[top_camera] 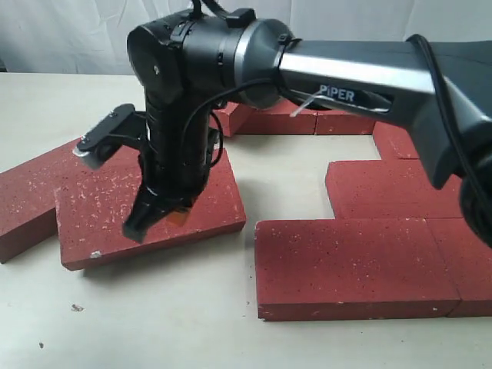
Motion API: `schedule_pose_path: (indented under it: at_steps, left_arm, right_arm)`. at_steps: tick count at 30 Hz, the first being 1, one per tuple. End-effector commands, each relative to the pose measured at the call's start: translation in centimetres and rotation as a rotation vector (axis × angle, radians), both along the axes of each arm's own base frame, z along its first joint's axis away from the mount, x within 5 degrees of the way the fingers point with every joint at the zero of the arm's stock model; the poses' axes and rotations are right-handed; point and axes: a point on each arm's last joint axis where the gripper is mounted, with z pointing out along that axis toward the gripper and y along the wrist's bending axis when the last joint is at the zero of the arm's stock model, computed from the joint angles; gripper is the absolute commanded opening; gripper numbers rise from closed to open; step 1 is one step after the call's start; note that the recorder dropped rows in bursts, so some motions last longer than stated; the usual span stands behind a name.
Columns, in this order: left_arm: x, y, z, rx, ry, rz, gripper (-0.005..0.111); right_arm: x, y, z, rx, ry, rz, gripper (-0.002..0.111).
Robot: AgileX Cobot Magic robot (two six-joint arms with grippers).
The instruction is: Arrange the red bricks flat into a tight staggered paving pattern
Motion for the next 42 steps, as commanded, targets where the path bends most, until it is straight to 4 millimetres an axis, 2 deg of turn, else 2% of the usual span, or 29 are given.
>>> schedule_pose_path:
  at_steps: [1, 4, 11, 15, 18, 23, 28, 35, 42]
  left_arm:
    - [0.0, 0.0, -0.1, 0.003, -0.007, -0.001, 0.000]
    - [0.0, 0.0, -0.1, 0.003, -0.007, -0.001, 0.000]
    - [0.0, 0.0, -0.1, 0.006, -0.007, -0.001, 0.000]
    - [0.0, 0.0, -0.1, 0.006, -0.007, -0.001, 0.000]
    - [0.0, 0.0, -0.1, 0.006, -0.007, -0.001, 0.000]
    - [0.0, 0.0, -0.1, 0.006, -0.007, -0.001, 0.000]
    - [0.0, 0.0, -0.1, 0.006, -0.007, -0.001, 0.000]
    - [0.0, 0.0, -0.1, 0.006, -0.007, -0.001, 0.000]
    - [0.0, 0.0, -0.1, 0.006, -0.007, -0.001, 0.000]
  right_arm:
    - [-0.3, 2.5, 1.1, 0.312, 0.080, -0.096, -0.001]
    - [-1.3, 5.2, -0.2, 0.468, 0.164, -0.138, -0.001]
    - [-2.5, 8.5, -1.0, 0.519, 0.136, -0.096, -0.001]
    - [-2.0, 10.1, -1.9, 0.546, 0.134, -0.126, -0.001]
    - [-1.4, 10.5, -2.9, 0.522, 0.119, -0.153, -0.001]
    - [-0.8, 9.6, -4.9, 0.367, 0.076, -0.205, -0.001]
    - [-0.7, 8.4, -5.1, 0.221, 0.043, -0.203, -0.001]
    - [0.1, 7.1, -2.4, 0.198, -0.036, -0.224, -0.001]
    - [2.6, 5.0, 0.3, 0.242, -0.098, -0.279, -0.001]
